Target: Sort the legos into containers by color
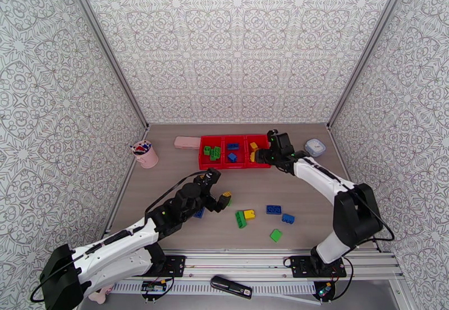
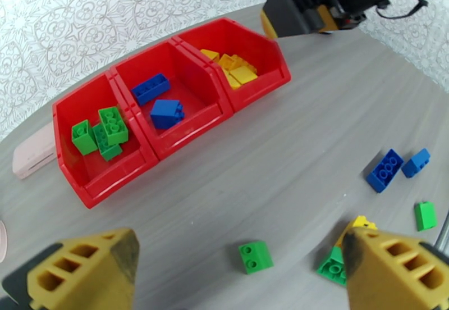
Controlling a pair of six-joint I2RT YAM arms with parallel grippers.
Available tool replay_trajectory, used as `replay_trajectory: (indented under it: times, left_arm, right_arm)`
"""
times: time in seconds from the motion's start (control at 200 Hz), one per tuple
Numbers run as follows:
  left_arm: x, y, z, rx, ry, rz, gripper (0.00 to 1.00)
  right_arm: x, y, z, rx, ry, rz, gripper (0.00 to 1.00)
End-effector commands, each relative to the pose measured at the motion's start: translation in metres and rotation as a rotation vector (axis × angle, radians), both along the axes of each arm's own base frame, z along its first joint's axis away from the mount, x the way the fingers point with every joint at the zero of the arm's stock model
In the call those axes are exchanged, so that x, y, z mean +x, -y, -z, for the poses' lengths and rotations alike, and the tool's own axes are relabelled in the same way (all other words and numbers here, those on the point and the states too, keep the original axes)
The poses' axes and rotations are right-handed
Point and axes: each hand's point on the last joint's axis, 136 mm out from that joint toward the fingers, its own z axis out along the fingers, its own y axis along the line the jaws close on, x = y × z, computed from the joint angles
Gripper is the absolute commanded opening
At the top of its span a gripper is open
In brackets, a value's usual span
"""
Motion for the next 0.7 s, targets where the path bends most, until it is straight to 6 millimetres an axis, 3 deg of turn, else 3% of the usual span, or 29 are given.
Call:
replay_trajectory:
  times: [0.0, 0.145, 0.3, 0.695]
  left_arm:
    - [-0.012, 0.017, -0.012, 0.006, 0.033, 0.122, 1.0]
    - [-0.019, 0.029, -0.01, 0.024, 0.051, 0.209, 1.0]
    - [-0.025, 0.044, -0.004, 0.034, 0.054, 0.289, 1.0]
    - [-0.036, 0.064, 0.007, 0.061, 0.03, 0.375, 1.0]
  right_arm:
    - [-0.042, 0.008, 0.018, -0.032, -0.084, 0.027, 0.81]
    - [-0.089, 0.018, 0.034, -0.062, -0.149, 0.054, 0.85]
    - [-0.124, 0.021, 0.052, -0.085, -0.223, 0.067, 0.9]
    - [-0.161, 0.019, 0.096, -0.199, -0.422, 0.066, 0.94]
